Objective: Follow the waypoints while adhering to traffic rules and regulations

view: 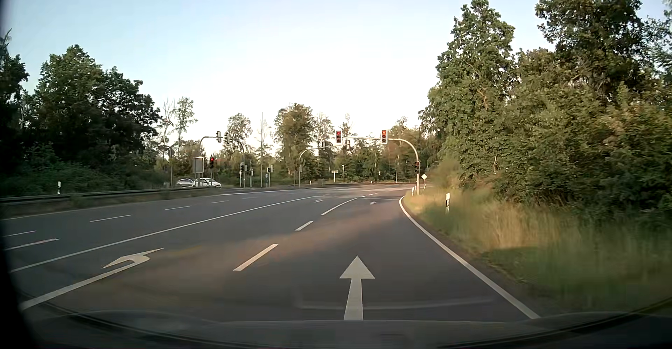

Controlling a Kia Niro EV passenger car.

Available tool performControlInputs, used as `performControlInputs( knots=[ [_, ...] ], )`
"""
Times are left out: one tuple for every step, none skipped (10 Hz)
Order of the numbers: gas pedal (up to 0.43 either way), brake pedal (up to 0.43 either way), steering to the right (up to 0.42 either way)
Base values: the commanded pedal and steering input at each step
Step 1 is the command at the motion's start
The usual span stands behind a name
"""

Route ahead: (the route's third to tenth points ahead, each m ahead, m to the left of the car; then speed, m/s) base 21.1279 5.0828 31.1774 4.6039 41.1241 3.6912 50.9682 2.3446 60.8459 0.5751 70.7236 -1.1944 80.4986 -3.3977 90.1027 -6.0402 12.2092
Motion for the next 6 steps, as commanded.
performControlInputs(
  knots=[
    [0.000, 0.250, 0.015],
    [0.000, 0.256, 0.016],
    [0.000, 0.262, 0.015],
    [0.000, 0.262, 0.015],
    [0.000, 0.268, 0.014],
    [0.000, 0.274, 0.013]
  ],
)
